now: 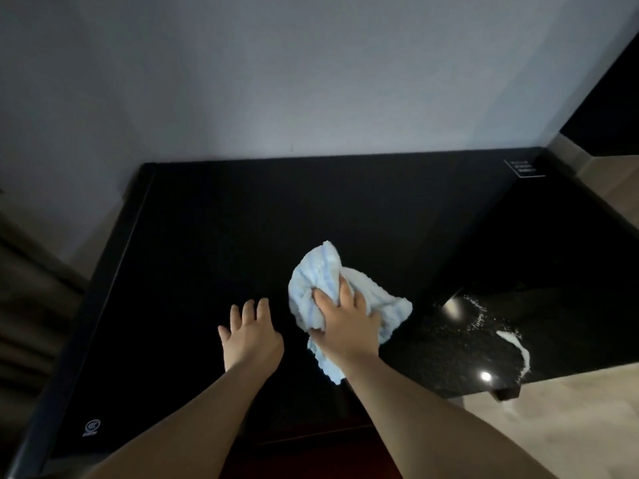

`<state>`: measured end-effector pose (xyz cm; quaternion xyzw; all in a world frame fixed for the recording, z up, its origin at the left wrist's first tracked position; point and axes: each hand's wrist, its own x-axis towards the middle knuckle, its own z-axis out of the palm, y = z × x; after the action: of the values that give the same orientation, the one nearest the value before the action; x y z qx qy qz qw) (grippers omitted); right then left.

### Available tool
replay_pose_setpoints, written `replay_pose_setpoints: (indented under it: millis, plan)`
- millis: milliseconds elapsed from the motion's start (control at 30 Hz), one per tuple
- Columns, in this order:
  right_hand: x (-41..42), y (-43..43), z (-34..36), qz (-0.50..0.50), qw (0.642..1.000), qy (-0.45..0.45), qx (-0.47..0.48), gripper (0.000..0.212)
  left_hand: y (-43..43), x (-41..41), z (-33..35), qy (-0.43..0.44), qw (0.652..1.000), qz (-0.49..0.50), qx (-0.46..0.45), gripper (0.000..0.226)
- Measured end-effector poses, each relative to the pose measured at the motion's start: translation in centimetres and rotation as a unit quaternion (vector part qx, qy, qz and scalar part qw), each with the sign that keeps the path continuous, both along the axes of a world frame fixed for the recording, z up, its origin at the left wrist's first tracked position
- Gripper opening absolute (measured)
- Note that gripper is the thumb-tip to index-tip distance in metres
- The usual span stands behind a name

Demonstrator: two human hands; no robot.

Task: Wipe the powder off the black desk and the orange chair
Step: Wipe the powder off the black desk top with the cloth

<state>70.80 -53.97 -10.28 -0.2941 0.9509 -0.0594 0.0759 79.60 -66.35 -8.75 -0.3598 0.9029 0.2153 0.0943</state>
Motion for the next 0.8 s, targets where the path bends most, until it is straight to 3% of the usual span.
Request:
replay_pose_setpoints:
  millis: [267,500,800]
  plan:
    - [-2.1,8.4,0.1,-0.148,0.989,0.003,0.016,0.064,5.5,-4.2,-0.1,-0.039,0.983,-0.176,-0.02,0.06]
    - [-3.8,15.7,0.7,-0.234,0.972,-0.001,0.033,0.063,10.8,-6.9,1.1,-0.089,0.949,-0.3,-0.032,0.058]
    - [-6.2,22.1,0.8,-0.326,0.945,0.002,0.023,0.06,16.5,-7.4,1.0,-0.1,0.951,-0.287,-0.052,0.06]
